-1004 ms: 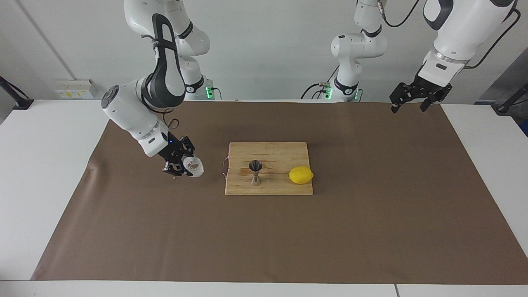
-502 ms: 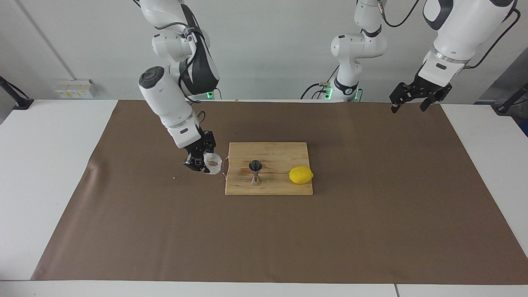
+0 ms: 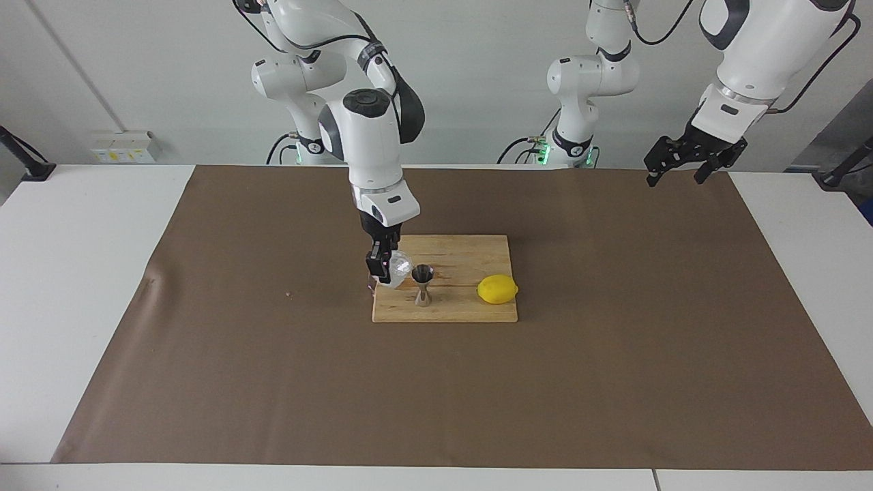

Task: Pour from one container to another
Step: 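Carry the white cup with the right gripper above the steel cup, then tilt the white cup with the right gripper to pour into the steel cup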

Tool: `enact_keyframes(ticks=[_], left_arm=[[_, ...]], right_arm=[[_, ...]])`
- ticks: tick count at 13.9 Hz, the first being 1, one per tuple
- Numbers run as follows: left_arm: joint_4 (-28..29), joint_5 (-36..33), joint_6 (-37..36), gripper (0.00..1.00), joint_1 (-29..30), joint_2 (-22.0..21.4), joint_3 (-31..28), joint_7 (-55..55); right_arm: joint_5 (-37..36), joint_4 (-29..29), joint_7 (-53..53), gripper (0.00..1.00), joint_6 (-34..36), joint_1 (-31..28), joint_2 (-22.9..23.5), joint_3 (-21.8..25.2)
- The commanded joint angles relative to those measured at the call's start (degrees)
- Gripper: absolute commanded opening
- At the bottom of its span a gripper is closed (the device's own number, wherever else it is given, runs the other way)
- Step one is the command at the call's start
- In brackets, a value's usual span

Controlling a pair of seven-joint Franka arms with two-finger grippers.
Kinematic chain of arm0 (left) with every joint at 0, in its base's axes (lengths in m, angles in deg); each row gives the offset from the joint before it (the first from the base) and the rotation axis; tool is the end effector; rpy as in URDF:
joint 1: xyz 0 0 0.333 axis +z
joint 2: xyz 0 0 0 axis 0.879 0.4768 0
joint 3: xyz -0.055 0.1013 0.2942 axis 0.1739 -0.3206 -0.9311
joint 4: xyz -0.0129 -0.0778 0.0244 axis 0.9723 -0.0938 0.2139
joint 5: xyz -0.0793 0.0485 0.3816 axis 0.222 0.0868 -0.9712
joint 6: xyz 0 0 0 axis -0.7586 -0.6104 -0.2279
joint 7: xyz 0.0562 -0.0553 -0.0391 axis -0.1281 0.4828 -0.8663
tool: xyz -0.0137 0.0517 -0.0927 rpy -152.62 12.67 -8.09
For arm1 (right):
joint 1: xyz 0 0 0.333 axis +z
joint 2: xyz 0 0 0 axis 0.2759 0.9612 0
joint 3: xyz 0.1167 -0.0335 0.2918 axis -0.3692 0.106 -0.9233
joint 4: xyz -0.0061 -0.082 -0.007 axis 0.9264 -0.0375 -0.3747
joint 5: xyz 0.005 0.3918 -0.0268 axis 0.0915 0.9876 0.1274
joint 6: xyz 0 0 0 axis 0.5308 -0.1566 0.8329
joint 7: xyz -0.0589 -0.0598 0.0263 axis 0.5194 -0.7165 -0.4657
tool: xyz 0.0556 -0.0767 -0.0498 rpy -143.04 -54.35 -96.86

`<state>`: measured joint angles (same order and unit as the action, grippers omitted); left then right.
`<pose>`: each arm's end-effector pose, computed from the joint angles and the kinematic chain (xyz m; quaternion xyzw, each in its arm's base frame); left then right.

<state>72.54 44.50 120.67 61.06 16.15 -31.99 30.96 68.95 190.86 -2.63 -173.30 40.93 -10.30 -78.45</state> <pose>0.5219 -0.0442 0.6208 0.9998 0.0130 -0.0154 0.0070 0.5776 0.2761 0.4480 0.7521 0.6443 0.0995 0.0963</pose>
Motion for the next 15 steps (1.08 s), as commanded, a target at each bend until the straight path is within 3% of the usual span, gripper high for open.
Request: enact_keyframes(ticks=[1, 15], left_arm=[[0.6, -0.9, -0.7, 1.0, -0.1, -0.9, -0.1, -0.1], [0.6, -0.9, -0.6, 1.0, -0.1, -0.9, -0.1, -0.1]], right_arm=[[-5.3, -1.8, 1.1, 0.0, 1.3, 1.6, 1.2, -0.1], [-22.1, 2.5, 0.3, 0.0, -1.7, 4.3, 1.4, -0.4]])
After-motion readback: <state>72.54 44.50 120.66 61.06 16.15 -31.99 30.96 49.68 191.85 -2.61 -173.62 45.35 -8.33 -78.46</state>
